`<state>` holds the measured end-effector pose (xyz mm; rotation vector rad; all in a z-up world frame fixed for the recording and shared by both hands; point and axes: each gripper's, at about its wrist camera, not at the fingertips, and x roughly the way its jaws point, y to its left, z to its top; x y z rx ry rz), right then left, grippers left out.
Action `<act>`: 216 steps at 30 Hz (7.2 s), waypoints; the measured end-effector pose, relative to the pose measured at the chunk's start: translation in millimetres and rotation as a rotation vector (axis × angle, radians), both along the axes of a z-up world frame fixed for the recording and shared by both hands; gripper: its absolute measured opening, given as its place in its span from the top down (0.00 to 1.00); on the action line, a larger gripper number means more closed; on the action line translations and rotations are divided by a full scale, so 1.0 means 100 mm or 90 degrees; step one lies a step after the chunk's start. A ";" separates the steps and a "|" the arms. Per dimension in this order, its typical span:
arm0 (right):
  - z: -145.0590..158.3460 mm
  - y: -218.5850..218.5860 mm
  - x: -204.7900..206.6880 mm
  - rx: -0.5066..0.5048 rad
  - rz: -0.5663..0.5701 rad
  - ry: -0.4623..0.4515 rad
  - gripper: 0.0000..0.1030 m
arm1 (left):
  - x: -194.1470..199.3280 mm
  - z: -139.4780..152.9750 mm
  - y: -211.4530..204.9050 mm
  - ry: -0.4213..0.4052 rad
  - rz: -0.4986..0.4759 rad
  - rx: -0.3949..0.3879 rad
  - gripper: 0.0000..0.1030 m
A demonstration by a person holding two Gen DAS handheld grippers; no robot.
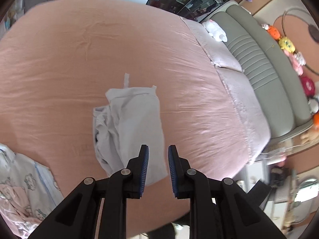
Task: Fold clothes
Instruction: 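Open both grippers and release the folded shirt onto the bed, then grasp the folded shirt bundle with the right gripper while the left gripper grasps its side, then lift the held shirt bundle with both grippers and carry it along the bed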
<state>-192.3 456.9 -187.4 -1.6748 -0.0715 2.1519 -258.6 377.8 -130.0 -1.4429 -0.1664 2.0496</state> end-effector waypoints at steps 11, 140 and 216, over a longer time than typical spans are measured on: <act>-0.24 0.89 -0.09 -0.190 -0.147 0.091 0.83 | -0.08 -0.44 0.06 0.019 0.009 -0.001 0.67; -0.33 1.58 -0.39 -0.572 -0.253 0.522 0.55 | 0.26 -0.75 0.50 0.011 0.100 0.200 0.63; -0.91 3.87 2.29 -0.365 -0.388 0.460 0.38 | 1.70 -1.51 2.81 -0.084 -0.149 0.269 0.63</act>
